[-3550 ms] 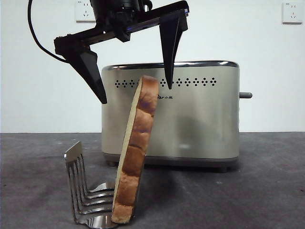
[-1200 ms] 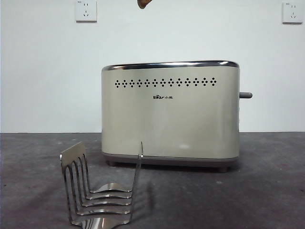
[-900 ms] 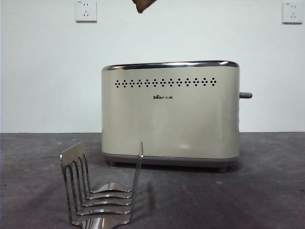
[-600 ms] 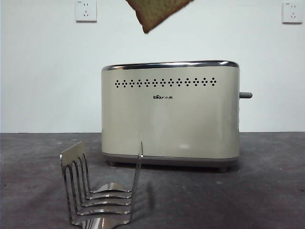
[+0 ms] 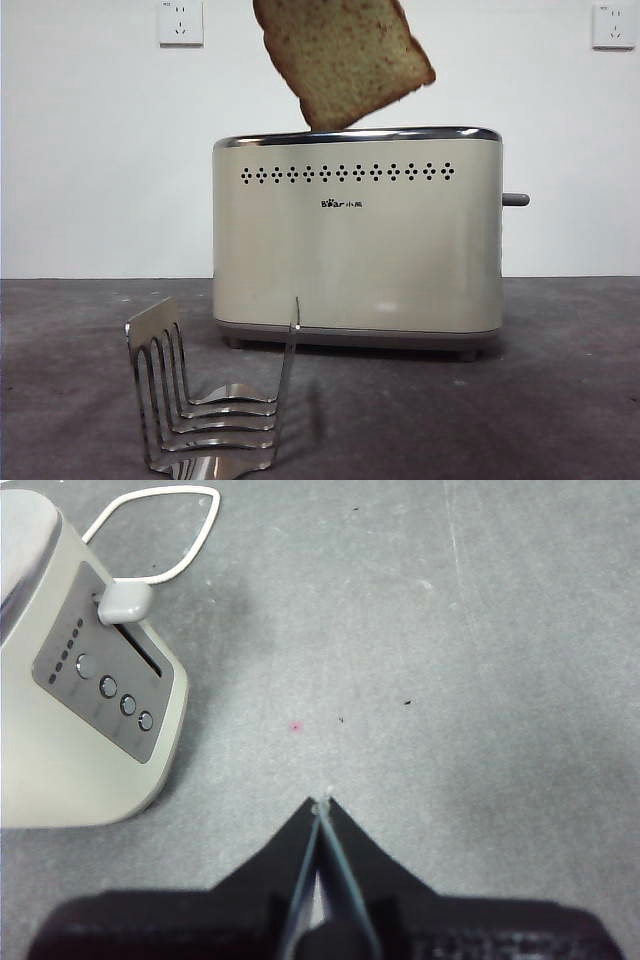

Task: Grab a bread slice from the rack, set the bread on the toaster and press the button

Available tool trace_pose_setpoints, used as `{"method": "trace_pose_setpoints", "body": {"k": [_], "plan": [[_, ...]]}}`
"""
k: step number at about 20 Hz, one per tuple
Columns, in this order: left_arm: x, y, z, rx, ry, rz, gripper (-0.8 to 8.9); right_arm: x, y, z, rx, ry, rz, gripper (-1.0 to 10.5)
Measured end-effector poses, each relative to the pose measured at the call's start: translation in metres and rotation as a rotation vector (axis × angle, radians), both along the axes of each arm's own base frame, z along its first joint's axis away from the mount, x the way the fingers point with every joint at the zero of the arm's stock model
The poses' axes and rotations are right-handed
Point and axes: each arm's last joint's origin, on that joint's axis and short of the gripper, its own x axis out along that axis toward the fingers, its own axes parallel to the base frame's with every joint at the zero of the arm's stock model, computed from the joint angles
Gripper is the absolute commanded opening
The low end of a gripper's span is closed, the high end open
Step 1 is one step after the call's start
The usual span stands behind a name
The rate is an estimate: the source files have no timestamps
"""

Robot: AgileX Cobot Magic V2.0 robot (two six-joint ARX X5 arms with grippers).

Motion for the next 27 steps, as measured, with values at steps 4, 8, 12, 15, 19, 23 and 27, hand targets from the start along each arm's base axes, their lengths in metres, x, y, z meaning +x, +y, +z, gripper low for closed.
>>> {"method": "trace_pose_setpoints", "body": {"k": [4, 8, 12, 15, 19, 23, 27], "plan": [[0.009, -0.005, -0.011, 0.049, 0.004, 0.029, -0.09, 0.0, 0.0, 0.0, 0.0, 0.0, 0.0, 0.0], [0.014, -0.007, -0.018, 0.104, 0.003, 0.036, -0.09, 0.0, 0.0, 0.0, 0.0, 0.0, 0.0, 0.0], [0.02, -0.012, -0.027, 0.133, 0.008, 0.017, -0.09, 0.0, 0.0, 0.0, 0.0, 0.0, 0.0, 0.0], [0.022, -0.015, -0.031, 0.145, 0.011, 0.008, -0.09, 0.0, 0.0, 0.0, 0.0, 0.0, 0.0, 0.0], [0.027, -0.023, -0.039, 0.164, 0.01, 0.0, -0.09, 0.0, 0.0, 0.0, 0.0, 0.0, 0.0, 0.0], [0.03, -0.043, -0.05, 0.198, -0.048, -0.008, -0.09, 0.0, 0.0, 0.0, 0.0, 0.0, 0.0, 0.0], [0.034, -0.055, -0.062, 0.253, -0.064, -0.018, -0.09, 0.0, 0.0, 0.0, 0.0, 0.0, 0.0, 0.0]]}}
